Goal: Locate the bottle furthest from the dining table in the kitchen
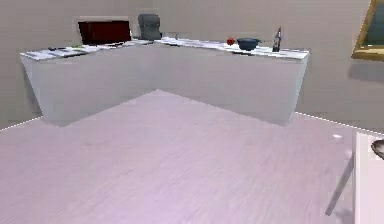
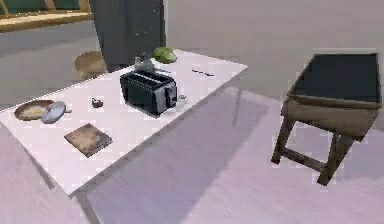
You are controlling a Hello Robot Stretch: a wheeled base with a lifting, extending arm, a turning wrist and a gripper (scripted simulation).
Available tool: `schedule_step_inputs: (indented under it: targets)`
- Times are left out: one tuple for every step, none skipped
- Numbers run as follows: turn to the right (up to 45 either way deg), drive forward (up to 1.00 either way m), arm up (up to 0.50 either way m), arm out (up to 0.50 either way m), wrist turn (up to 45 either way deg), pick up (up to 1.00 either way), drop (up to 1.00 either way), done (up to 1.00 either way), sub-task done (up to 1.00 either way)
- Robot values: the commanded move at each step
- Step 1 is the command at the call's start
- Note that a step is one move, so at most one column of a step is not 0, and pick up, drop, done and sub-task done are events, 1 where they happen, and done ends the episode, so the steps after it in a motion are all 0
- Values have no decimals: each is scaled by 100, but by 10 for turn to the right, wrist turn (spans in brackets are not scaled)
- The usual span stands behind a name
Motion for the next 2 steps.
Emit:
schedule_step_inputs:
  targets:
    - [0,55,0,0,0,0,0,0,0]
    - [360,0,0,0,0,0,0,0,0]
